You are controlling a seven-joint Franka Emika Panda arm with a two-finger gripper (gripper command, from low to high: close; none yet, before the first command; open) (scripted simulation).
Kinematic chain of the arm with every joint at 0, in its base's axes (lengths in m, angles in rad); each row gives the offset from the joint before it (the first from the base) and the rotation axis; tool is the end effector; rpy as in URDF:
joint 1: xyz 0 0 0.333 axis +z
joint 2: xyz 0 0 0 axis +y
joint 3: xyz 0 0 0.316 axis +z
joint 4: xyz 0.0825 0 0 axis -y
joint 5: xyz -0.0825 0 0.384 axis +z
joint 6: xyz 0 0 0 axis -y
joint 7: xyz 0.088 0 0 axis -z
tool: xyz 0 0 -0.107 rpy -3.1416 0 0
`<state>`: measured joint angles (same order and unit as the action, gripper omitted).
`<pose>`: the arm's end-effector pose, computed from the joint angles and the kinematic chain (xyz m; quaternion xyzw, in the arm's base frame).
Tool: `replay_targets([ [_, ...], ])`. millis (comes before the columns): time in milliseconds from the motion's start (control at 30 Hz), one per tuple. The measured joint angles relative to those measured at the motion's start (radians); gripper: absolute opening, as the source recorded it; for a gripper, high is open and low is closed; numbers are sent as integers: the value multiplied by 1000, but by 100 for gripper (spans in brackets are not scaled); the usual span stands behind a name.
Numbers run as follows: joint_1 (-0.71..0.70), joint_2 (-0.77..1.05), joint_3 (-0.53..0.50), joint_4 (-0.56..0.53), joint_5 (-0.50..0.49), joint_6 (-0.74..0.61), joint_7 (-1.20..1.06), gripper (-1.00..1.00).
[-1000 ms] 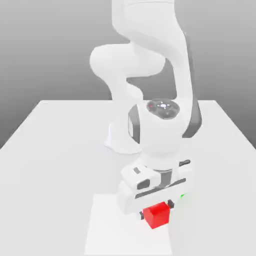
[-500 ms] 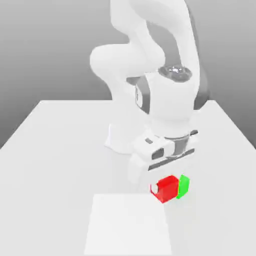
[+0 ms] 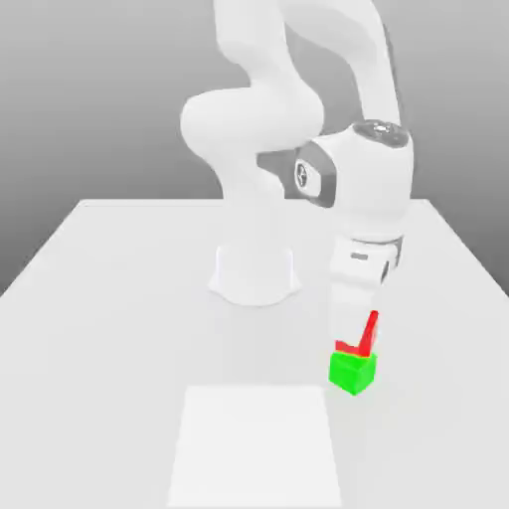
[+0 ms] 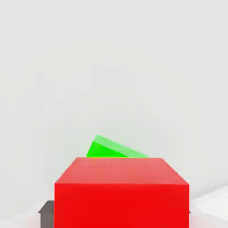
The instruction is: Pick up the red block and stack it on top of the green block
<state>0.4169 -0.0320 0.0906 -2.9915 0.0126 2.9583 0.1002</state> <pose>0.2723 0.1499 0.1816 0.9806 0.1962 -0.0005 0.0005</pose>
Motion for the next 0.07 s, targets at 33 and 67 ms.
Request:
replay_targets([
  [33, 0, 0, 0, 0, 0, 0, 0, 100],
  [67, 0, 0, 0, 0, 0, 0, 0, 100],
])
